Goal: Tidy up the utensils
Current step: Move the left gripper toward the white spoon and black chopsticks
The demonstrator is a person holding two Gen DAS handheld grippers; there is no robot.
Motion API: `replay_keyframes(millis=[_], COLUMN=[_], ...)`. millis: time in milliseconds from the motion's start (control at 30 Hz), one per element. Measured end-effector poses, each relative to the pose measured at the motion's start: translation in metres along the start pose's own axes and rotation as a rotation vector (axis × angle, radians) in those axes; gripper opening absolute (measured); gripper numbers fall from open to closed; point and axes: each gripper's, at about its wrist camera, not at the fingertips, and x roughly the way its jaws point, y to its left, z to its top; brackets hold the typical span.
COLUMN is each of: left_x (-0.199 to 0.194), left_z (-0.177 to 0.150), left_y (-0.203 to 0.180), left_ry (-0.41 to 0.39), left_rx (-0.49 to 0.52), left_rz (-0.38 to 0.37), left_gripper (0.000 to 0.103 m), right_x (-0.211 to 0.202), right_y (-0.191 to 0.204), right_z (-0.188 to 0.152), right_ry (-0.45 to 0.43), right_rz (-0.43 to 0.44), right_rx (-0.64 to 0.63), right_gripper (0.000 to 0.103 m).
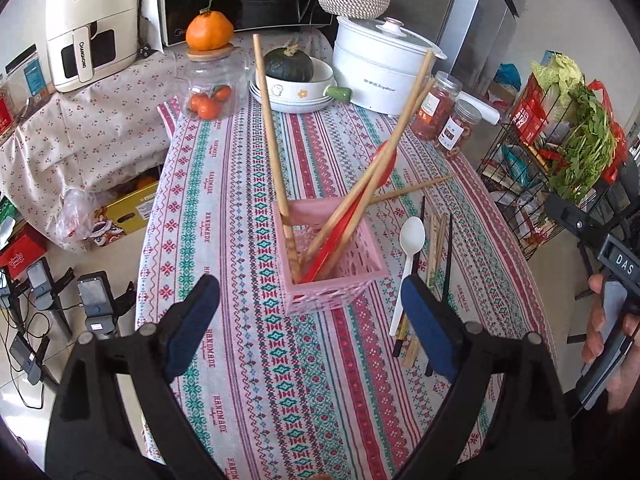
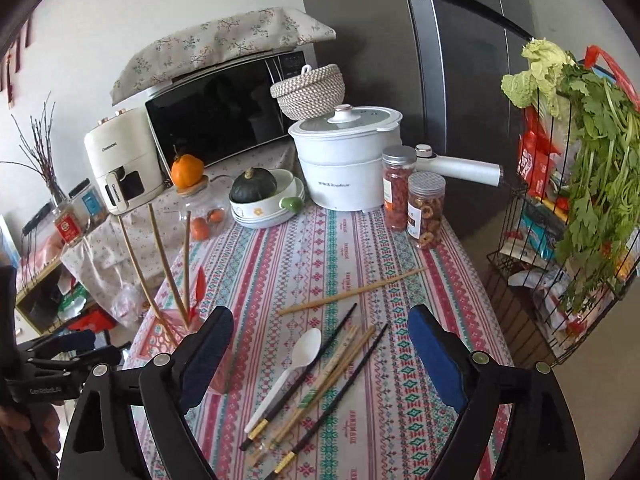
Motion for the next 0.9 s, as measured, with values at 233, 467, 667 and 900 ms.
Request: replay_keyframes(millis=[233, 467, 667, 900], left_x=[0.008, 0.019, 0.053, 0.115], left_z=[-0.009, -0.010, 0.004, 0.032], left_y=[-0.046, -0.098, -0.137, -0.156], left_ry=[0.029, 0.057, 0.108, 0.178], left_rx=[0.095, 0.189, 0.245, 0.239], left_rz=[0.007, -0.006, 0.011, 0.013], left_gripper=[0.093, 0.093, 0.093, 0.086], right_x=[-0.005, 0.003, 0.026, 0.046], right_y=[-0.045, -0.101, -0.153, -0.170], right_z=[-0.015, -0.025, -0.025, -0.023], right_ry=[0.057, 0.175, 0.297, 0.367], right_rz=[-0.049, -0.098, -0.062, -0.081], right_rx=[-0.015, 0.086, 0.266, 0.281], right_gripper=[0.093, 0.094, 0.094, 0.094])
